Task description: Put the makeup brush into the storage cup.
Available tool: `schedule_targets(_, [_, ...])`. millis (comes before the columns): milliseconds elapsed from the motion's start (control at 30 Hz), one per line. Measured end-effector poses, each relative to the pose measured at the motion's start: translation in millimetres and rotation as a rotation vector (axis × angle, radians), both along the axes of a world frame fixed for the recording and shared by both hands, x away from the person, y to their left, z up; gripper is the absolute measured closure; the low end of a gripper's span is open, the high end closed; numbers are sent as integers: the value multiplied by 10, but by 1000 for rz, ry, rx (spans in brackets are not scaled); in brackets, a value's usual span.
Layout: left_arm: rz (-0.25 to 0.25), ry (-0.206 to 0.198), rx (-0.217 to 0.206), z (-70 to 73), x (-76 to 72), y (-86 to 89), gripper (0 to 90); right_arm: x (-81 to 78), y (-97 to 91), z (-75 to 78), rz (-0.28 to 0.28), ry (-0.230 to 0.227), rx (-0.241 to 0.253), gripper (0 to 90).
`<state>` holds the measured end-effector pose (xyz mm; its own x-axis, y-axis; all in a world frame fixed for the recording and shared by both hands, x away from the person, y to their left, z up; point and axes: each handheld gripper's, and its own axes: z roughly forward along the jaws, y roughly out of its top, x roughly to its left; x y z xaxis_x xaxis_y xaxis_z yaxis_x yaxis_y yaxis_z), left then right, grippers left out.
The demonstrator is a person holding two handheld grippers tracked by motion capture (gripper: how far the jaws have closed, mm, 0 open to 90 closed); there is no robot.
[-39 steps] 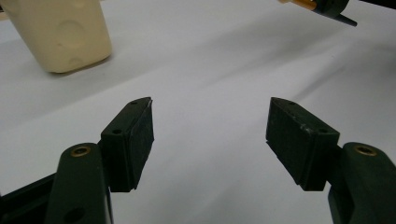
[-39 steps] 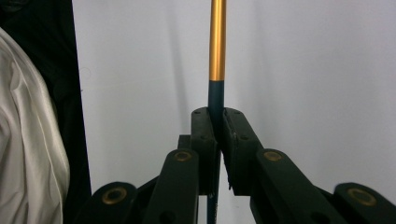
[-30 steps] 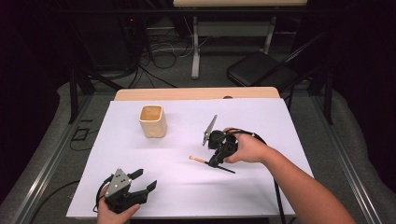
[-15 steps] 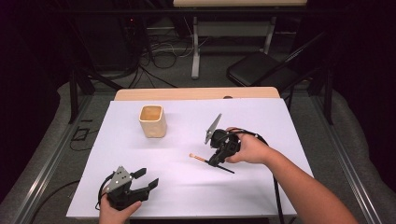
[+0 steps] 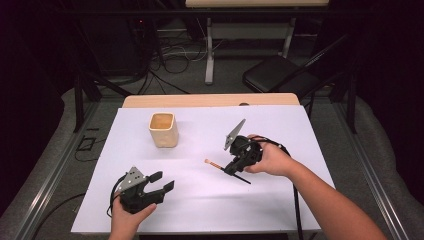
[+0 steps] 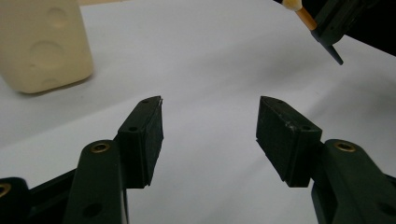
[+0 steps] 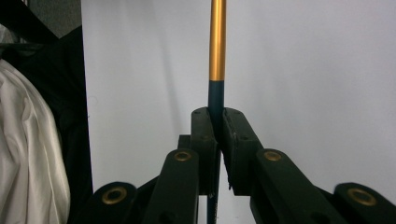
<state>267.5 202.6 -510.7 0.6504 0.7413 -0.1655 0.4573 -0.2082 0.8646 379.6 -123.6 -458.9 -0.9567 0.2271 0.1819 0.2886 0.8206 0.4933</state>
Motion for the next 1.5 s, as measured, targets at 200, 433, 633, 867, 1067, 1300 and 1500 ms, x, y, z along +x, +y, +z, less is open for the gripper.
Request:
schedule_targets(200, [-30, 11, -12, 103, 90, -128, 416, 9, -61, 39, -20, -11, 24, 837])
schedule_targets(433, [-87, 36, -36, 248, 182, -295, 458, -14, -85, 83, -31, -25, 56, 837])
schedule_targets(633, [-110, 25, -45, 327, 231, -423, 451, -24, -106, 84, -55, -21, 84, 837])
schedule_targets(867, [-85, 6, -42, 403, 280, -506, 441, -24, -149, 44, -82, -25, 97, 837])
schedule_targets(1067, [-98, 10, -31, 416, 310, -571, 425, -30, -182, 61, -102, -39, 127, 836])
schedule_targets(1300, [-118, 10, -25, 458, 330, -637, 426, -65, -209, 67, -130, -44, 164, 837])
schedule_targets(1500, [-126, 18, -54, 501, 352, -669, 432, -87, -219, 74, -133, -53, 179, 836])
